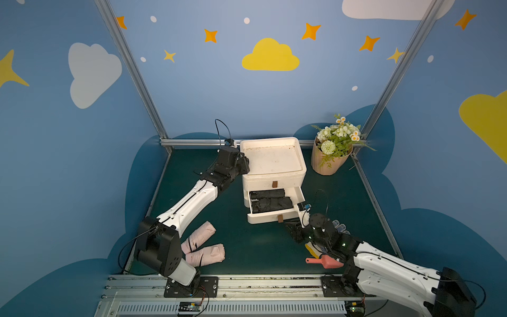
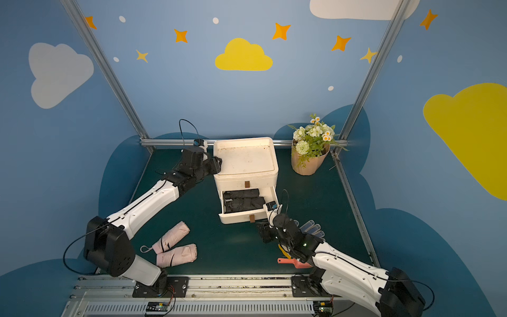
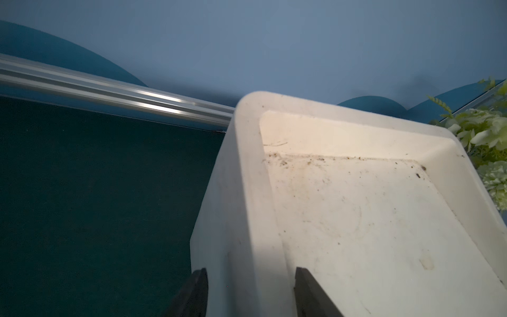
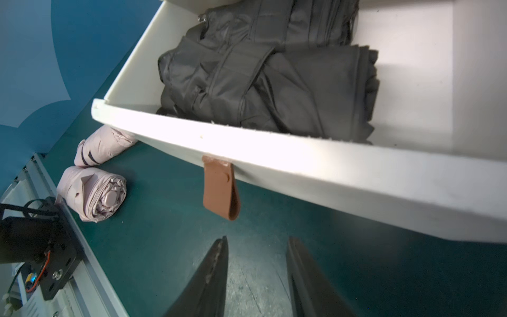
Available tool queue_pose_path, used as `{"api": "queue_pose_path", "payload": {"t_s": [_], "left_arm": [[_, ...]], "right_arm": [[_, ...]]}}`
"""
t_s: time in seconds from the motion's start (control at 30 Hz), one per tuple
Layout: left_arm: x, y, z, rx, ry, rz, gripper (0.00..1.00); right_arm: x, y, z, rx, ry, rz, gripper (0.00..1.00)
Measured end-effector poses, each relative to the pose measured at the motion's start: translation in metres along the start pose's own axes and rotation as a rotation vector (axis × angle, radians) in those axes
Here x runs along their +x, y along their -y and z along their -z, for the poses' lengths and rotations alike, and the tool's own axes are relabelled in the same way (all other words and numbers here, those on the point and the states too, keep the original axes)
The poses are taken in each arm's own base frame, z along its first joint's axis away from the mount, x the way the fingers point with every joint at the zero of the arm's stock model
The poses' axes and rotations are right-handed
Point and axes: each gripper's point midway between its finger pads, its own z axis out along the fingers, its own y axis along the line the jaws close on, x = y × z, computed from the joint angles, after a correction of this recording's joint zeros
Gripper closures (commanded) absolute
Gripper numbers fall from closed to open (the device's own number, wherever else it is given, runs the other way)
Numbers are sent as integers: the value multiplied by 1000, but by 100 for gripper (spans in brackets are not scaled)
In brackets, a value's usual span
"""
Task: Place the umbrella in the drawer by color
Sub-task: Close the drawer in the storage box.
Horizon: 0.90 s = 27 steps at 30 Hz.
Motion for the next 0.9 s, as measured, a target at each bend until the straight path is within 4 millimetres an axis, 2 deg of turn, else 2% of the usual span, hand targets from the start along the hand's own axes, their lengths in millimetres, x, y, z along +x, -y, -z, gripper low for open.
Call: {"api": "queue_pose_path", "payload": {"t_s": [0.1,0.3,0.43,0.7,0.9], "left_arm": [[0,1,0,-14,9,22,66],[-3,2,3,-70,51,19,88],[-4,0,5,-108,61,-46,96],[-4,-2,5,-132,77,-12,97],[-6,-10,7,-171,98,42,97]], "right_arm": [[-4,1,-7,14,17,-16,60],[-2,-3,-25,32,-33,-16,60],[-2,-9,-32,36,-63,-26,61],[-8,7,-42,149,-41,-83,62],[-21,20,-54,249,-5,-85,62]]}}
